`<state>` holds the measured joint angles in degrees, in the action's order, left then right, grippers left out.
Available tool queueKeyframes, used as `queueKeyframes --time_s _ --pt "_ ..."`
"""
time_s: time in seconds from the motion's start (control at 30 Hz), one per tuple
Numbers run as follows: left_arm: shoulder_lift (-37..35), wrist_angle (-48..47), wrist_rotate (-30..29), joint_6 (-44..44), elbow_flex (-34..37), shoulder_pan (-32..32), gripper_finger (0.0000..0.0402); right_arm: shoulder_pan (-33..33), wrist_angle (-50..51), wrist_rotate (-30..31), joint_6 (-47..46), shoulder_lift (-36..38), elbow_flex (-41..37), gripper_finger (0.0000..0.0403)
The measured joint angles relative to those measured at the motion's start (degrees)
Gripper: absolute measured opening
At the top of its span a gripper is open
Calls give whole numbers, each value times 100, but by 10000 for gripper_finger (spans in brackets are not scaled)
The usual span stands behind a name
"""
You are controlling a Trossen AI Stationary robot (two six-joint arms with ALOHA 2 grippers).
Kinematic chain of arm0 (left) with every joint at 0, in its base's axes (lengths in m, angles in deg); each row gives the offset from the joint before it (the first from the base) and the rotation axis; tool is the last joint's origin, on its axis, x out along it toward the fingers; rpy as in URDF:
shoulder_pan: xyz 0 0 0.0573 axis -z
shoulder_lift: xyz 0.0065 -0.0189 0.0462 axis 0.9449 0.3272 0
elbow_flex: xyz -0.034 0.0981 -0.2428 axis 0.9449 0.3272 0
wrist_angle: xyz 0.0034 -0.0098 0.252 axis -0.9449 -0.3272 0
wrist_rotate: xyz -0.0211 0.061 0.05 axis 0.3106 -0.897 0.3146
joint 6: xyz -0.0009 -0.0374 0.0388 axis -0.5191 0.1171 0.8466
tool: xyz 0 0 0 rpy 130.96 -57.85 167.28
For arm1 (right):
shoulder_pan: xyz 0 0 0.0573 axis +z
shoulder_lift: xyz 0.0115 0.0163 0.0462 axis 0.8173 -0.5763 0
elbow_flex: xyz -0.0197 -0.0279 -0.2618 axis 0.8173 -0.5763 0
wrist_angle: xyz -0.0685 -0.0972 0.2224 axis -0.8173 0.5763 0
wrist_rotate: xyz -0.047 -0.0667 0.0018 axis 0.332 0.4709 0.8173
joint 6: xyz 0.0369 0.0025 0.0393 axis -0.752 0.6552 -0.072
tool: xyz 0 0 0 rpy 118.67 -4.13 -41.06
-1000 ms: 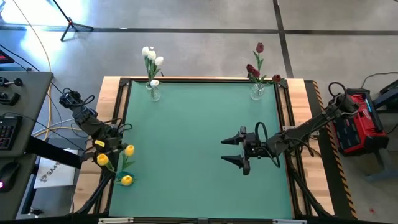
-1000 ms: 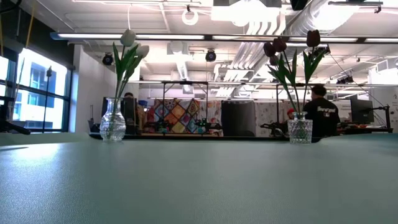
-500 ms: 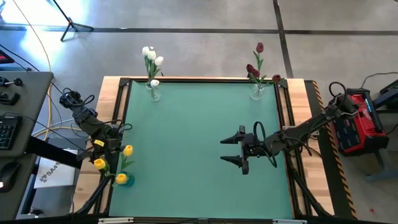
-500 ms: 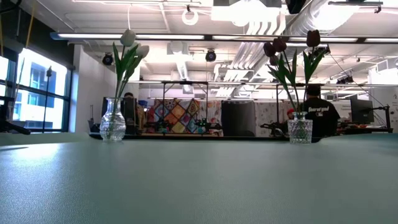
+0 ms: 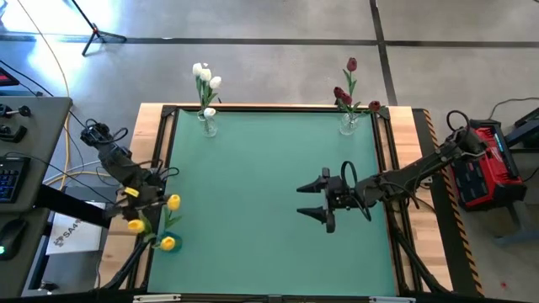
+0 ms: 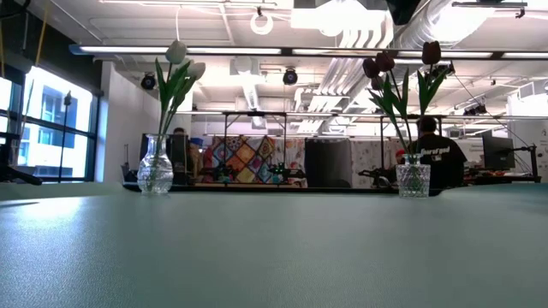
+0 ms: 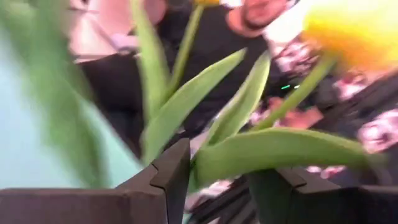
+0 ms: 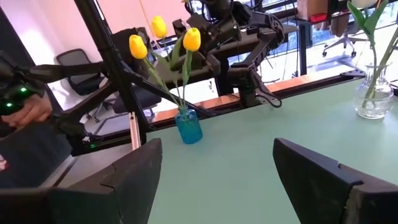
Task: Sort flowers into vase by color
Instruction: Put the yellow flower into the blue vase
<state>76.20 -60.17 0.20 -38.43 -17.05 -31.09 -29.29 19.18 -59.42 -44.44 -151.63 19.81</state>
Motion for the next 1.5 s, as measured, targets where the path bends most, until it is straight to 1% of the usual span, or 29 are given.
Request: queueKeyframes --time_s 0.07,0.17,0.3,0.4,0.47,0.57,0.77,1.03,1.23,1.37,1.5 --pt "2 -263 -104 288 0 -2 133 18 7 2 -7 -12 0 296" --pt "2 -328 -214 570 0 -2 133 37 32 -6 -9 -31 0 296" --pt "2 -265 -253 349 0 -2 133 28 182 -220 -137 -72 4 296" --pt "2 -123 -390 347 0 -2 133 -4 177 -399 -142 -111 6 296" --pt "0 8 -528 334 0 -2 133 -12 182 -470 -143 -141 5 296" --pt "2 100 -580 284 0 -2 137 -42 185 -488 -154 -155 7 296" --pt "2 188 -671 -70 0 -2 160 -152 176 -485 -276 -155 7 296" --pt "2 140 -697 182 0 -2 201 -420 179 -480 -624 -155 5 296" --pt "2 103 -677 178 0 -2 230 -630 177 -449 -803 -155 4 296" --pt "2 122 -669 129 0 -2 242 -678 177 -457 -874 -155 5 296" --pt "2 214 -686 332 0 -2 243 -678 183 -457 -895 -155 4 296"
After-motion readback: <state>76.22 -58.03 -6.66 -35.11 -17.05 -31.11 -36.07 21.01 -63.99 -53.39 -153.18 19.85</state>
